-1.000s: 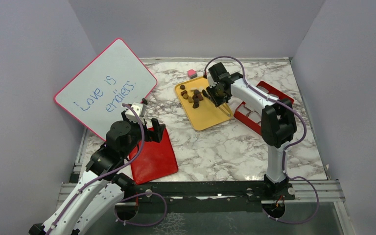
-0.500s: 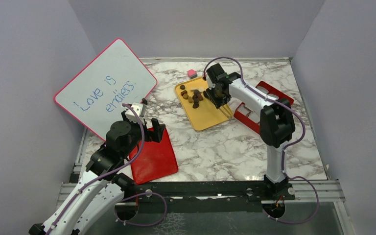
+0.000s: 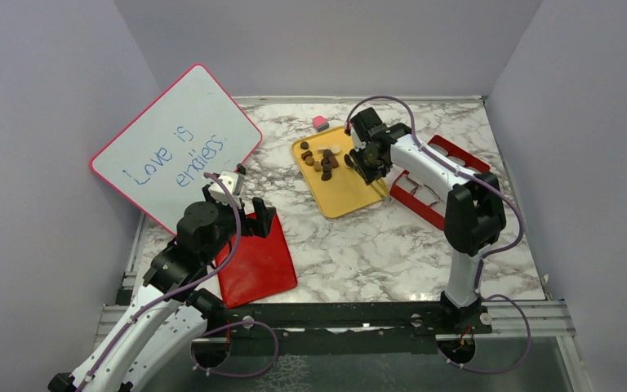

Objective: Pack the chocolate

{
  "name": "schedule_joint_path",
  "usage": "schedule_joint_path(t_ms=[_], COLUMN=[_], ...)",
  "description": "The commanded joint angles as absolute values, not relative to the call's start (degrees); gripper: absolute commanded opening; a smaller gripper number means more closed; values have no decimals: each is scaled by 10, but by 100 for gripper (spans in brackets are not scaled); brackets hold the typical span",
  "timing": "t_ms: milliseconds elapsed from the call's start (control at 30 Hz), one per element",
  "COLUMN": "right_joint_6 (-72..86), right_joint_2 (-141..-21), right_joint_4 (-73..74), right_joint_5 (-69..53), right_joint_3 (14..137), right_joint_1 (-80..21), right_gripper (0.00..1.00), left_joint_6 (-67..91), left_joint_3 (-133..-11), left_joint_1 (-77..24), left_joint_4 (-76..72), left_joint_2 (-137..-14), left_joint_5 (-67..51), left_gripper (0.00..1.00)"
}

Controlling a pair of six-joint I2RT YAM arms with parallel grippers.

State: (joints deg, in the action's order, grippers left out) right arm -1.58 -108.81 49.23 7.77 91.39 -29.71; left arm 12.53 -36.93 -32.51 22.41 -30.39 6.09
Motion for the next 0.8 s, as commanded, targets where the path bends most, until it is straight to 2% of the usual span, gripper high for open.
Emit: schedule_joint_path(t_ms=[0,233,300,467,767], right_joint_6=[12,39,38,49,46], right_joint_2=[-1037,-979,-972,-1001,-1045], right_joint_4=[496,494,479,485,464], right_joint_5=[64,48,46,39,21], right_joint_3=[892,854,842,847,871], right_joint_1=[-303,-303,-302,-309,-337], right_gripper=[29,29,31,38,39], left_joint_6=[120,120,120,119,118], left_joint_3=[-364,-365,-366,-365,-365], left_joint_1=[-328,-328,-328,-328,-328], left_joint_4=[212,212,211,211,212], left_joint_2=[-300,-301,-302,-301,-300], left_joint_5=[69,68,66,67,69], left_gripper=[99,99,99,99,99])
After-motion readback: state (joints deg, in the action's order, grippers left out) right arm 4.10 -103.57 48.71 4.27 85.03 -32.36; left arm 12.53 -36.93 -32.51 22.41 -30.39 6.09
